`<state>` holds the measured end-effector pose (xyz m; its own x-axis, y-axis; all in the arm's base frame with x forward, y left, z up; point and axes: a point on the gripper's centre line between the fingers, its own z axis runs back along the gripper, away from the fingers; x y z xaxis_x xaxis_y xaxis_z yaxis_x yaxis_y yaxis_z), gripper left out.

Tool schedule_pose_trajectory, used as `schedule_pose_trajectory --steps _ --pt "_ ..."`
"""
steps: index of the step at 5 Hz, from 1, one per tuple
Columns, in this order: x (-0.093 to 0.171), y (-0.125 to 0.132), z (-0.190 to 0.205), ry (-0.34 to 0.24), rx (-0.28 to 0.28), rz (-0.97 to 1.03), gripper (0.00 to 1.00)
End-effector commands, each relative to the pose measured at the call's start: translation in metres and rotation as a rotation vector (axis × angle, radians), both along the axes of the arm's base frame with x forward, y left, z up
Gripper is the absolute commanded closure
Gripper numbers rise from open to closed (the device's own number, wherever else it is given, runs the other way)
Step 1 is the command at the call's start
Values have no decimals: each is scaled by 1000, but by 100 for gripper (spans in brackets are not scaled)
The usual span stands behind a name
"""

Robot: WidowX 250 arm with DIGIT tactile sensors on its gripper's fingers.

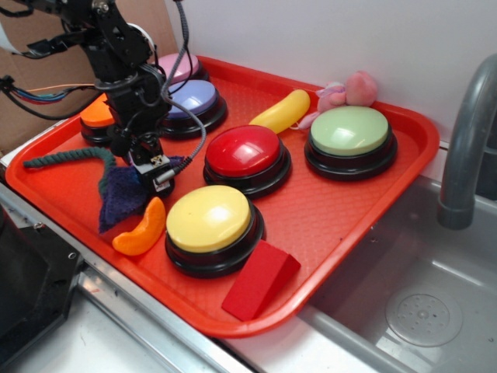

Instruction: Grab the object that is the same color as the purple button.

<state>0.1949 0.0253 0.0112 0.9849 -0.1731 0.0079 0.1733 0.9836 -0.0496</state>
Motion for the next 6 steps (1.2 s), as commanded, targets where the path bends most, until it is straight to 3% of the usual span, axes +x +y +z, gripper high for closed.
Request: schedule_pose_trajectory --steps 1,2,3,5,6 --pt "3 3 8 53 29 59 100" --pt "11 4 31 82 52 84 100" --pt "17 -4 60 51 66 89 100" --pt "23 -11 120 53 34 100 100" --pt "25 -15 151 21 20 111 100"
